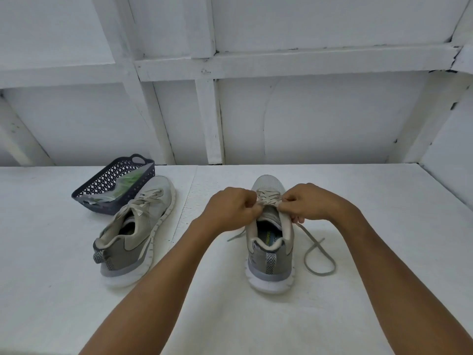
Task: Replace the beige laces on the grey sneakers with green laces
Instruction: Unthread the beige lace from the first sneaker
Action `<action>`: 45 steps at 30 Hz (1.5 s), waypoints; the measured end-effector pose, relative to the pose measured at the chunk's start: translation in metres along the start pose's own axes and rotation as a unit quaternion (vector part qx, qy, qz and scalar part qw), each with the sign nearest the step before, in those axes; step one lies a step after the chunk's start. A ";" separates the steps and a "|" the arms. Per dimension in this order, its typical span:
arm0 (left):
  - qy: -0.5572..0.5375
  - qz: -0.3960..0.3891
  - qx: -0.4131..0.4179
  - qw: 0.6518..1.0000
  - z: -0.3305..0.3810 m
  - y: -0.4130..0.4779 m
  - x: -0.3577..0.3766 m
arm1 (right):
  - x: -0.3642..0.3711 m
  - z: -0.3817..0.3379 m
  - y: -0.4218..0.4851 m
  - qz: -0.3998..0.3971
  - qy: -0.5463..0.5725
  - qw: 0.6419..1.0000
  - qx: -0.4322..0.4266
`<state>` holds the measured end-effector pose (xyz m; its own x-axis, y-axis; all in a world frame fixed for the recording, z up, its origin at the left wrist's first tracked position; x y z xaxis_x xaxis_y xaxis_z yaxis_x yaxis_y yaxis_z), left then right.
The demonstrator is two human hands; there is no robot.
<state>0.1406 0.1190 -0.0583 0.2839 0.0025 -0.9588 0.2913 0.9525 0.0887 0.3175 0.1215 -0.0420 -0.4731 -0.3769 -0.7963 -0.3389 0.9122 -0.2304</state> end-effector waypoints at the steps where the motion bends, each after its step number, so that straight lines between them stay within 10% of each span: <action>1: -0.003 -0.008 -0.007 1.000 -0.003 -0.001 -0.001 | -0.002 0.003 -0.002 -0.004 0.008 1.000 -0.003; 11: -0.216 -0.079 -0.076 0.970 -0.015 -0.006 -0.002 | 0.001 0.023 -0.005 -0.028 0.115 0.993 0.012; 29: -0.305 -0.105 -0.102 0.941 -0.012 -0.010 -0.002 | 0.021 -0.022 0.019 0.205 -0.003 0.973 -0.105; 32: -0.303 -0.106 -0.108 0.941 -0.012 -0.011 -0.004 | 0.008 -0.001 0.018 0.301 0.252 0.919 -0.019; 35: -0.306 -0.107 -0.112 0.939 -0.013 -0.013 -0.005 | 0.016 0.010 0.020 0.175 0.588 0.790 0.006; 38: -0.308 -0.111 -0.115 0.938 -0.012 -0.012 -0.003 | 0.026 0.011 0.021 0.129 0.673 0.729 0.000; 45: -0.292 -0.134 -0.111 0.940 -0.013 -0.010 -0.003 | 0.026 -0.006 0.020 0.111 0.324 0.937 -0.064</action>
<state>0.1249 0.1132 -0.0595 0.7001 -0.3524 -0.6210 0.2437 0.9354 -0.2561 0.2935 0.1289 -0.0644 -0.9241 -0.2373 -0.2996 -0.2496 0.9684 0.0029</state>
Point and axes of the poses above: each hand's wrist, its own y-axis towards the middle knuckle, its own x-axis out of the palm, z = x × y, the point moved 4 cm from there along y, towards the middle knuckle, and after that the axes turned 6 degrees about y, right-handed, at the moved point
